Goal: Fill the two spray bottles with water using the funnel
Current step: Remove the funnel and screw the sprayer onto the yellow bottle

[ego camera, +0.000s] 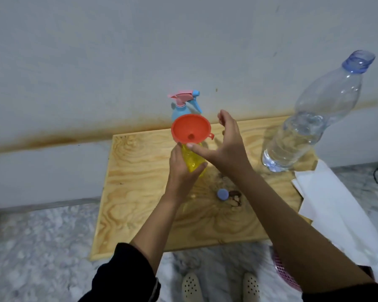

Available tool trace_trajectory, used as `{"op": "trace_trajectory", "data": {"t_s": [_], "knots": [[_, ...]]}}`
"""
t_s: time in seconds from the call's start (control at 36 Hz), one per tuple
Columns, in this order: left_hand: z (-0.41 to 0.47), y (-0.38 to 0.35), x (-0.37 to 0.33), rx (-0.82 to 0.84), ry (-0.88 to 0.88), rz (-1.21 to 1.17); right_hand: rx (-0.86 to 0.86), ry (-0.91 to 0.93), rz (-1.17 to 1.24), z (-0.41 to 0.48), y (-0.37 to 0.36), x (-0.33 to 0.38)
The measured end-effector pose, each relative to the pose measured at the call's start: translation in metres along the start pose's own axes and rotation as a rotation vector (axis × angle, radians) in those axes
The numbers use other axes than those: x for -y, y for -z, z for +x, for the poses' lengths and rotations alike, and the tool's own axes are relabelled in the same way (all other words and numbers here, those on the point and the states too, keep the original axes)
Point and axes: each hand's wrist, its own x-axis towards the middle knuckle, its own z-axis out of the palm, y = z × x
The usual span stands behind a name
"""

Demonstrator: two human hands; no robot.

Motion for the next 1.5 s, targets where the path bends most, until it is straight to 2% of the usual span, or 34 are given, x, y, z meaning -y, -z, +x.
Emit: {"op": "trace_trajectory", "data": {"t_s": [0.17, 0.53, 1.03, 1.5], "knots": [[0.007, -0.002, 0.007, 0.013, 0.022, -0.103, 0.128, -0.055, -0.022, 0.02, -0.016, 0.012], [0.006, 0.002, 0.008, 0.031, -0.053, -0.008, 0.116, -0.085, -0.027, 0.018, -0.021, 0.016], [0.007, 0.003, 0.011, 0.075, 0.028, -0.042, 0.1, -0.113, 0.011, 0.018, -0.014, 0.03], [0.008, 0.005, 0.013, 0.089, 0.025, -0.022, 0.1, -0.101, 0.026, 0.02, -0.014, 0.036]]}}
